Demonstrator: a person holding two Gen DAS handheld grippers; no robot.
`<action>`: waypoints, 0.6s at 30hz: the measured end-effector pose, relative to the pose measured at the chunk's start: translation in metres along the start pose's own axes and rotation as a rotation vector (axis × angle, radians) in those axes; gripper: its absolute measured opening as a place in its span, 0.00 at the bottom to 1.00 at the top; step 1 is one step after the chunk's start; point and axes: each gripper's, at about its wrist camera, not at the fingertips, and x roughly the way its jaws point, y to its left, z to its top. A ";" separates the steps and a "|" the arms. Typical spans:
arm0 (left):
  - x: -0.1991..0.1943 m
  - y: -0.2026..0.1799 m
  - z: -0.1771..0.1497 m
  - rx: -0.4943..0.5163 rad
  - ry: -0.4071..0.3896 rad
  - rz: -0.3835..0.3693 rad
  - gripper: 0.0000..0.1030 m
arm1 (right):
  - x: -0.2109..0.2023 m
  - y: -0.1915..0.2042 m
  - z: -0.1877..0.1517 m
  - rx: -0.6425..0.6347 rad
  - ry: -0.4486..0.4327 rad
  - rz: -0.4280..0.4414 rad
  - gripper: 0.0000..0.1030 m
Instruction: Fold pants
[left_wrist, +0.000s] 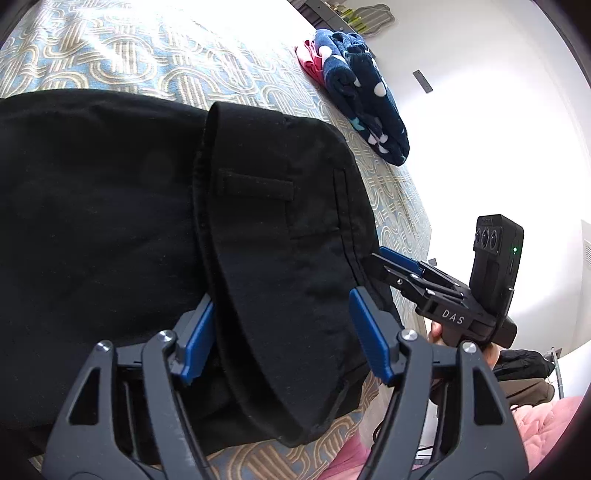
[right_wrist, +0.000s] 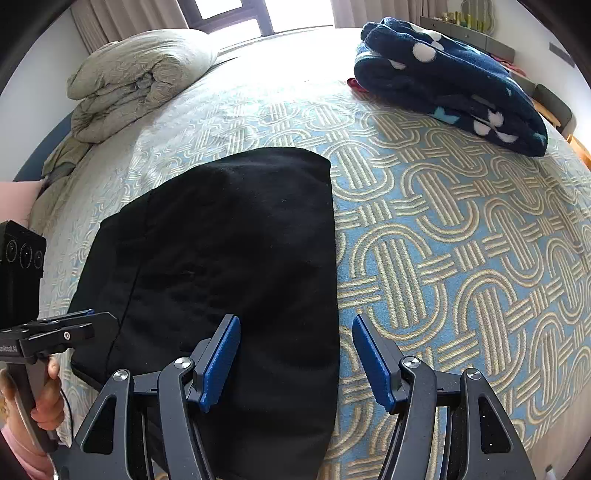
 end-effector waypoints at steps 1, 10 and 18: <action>0.000 0.001 0.000 -0.007 -0.002 0.000 0.65 | 0.001 0.000 0.001 -0.001 0.003 -0.003 0.63; 0.006 -0.020 0.004 0.044 -0.009 0.087 0.16 | 0.007 0.015 0.001 -0.024 0.028 -0.040 0.63; -0.003 -0.081 -0.009 0.272 -0.081 0.331 0.15 | -0.006 0.015 -0.011 -0.048 0.009 -0.056 0.63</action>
